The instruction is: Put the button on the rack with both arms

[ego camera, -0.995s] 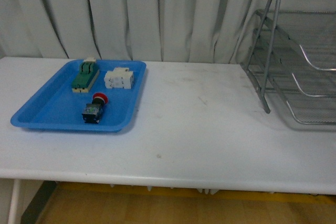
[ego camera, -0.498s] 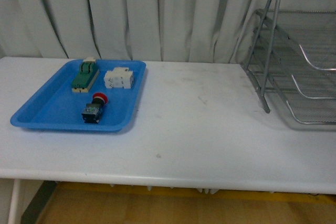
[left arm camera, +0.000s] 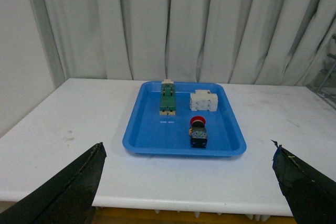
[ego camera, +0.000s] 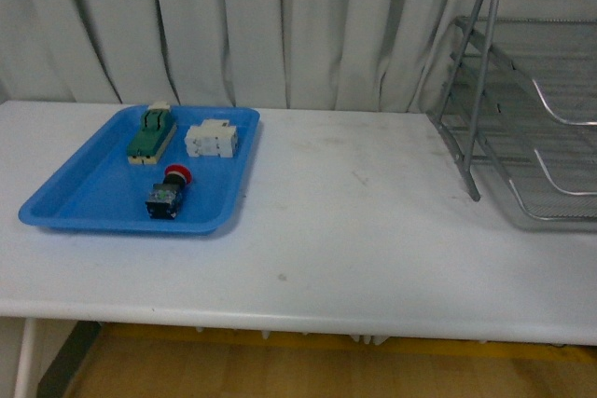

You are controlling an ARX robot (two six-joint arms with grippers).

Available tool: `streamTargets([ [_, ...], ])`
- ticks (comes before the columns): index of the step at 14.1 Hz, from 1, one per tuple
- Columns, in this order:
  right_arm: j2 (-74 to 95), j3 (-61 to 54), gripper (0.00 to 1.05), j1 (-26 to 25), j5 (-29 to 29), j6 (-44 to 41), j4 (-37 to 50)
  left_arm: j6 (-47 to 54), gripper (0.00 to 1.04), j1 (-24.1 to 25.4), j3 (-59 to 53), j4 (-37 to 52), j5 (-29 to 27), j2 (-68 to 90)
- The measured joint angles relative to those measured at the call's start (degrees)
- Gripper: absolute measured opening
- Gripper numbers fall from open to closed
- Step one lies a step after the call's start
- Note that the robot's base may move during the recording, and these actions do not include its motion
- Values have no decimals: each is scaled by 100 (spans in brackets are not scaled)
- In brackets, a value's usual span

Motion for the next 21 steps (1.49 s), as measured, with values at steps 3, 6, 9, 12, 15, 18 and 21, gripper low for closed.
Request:
streamTargets([
  [3,-232,-542,4,-166,-208,7,61,-2,98,0,0,0,0,0],
  [6,-494,-1071,4,-343,-382,68,66,0,98,0,0,0,0,0],
  [9,-734,-1528,4,-498,-501,208,92,0,98,0,0,0,0,0],
  [12,-758,-1615,12,-531,-540,308,7,0,98,0,0,0,0,0],
  [15,-743,-1698,50,-557,-542,411,-66,0,98,0,0,0,0,0],
  [18,-743,-1759,83,-619,-542,415,-92,0,98,0,0,0,0,0],
  [21,-822,-1902,97,-682,-656,413,-94,0,98,0,0,0,0,0],
])
